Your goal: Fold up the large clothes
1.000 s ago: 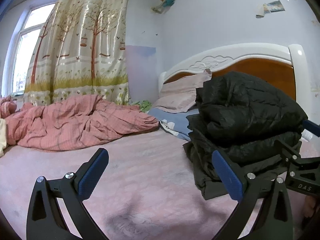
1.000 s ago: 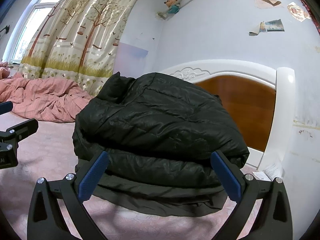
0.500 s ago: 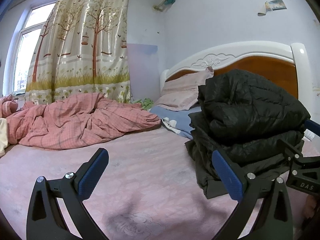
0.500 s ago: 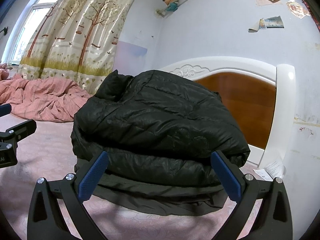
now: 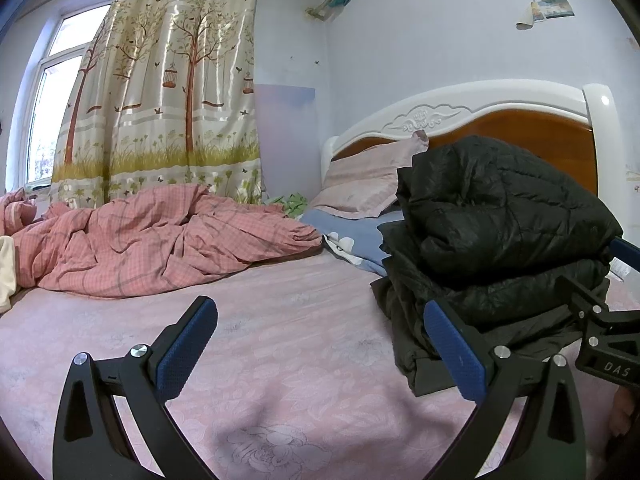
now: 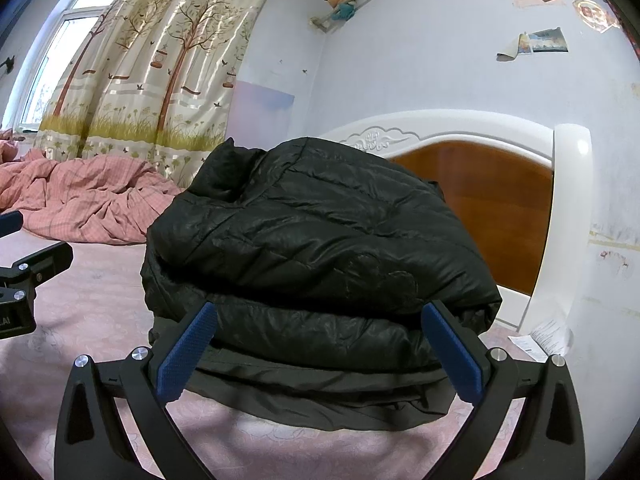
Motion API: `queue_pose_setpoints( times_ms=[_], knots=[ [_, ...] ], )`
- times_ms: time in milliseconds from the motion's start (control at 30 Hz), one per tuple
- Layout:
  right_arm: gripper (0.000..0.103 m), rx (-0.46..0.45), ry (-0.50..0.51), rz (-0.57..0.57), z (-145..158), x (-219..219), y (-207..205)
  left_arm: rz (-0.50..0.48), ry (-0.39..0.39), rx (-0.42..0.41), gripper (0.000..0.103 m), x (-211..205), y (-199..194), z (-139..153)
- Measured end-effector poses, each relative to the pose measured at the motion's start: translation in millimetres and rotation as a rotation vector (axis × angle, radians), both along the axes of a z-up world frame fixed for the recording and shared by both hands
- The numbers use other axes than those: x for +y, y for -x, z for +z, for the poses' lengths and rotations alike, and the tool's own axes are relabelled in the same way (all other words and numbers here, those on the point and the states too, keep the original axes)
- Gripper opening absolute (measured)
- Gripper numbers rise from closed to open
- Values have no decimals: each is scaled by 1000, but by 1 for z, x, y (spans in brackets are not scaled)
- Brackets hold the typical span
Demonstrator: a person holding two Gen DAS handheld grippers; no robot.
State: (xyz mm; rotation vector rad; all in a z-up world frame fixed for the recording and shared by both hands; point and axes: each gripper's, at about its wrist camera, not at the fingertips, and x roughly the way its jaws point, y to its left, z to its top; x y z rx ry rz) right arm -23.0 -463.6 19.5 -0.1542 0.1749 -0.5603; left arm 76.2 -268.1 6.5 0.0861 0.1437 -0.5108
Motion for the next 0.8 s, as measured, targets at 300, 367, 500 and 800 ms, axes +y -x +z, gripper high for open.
queue_pose_setpoints(
  times_ms=[300,367,500,800],
  knots=[
    [103,-6,-31,-9,2,6,5,14,-1,12,103,5,-3,-1],
    [103,-4,-37,-12,1,8,7,12,1,15,103,8,-4,-2],
    [103,-3,-42,-15,1,10,7,12,-1,13,103,11,-4,-2],
    [103,0,-45,-16,1,9,7,12,6,29,103,17,-5,-3]
  ],
)
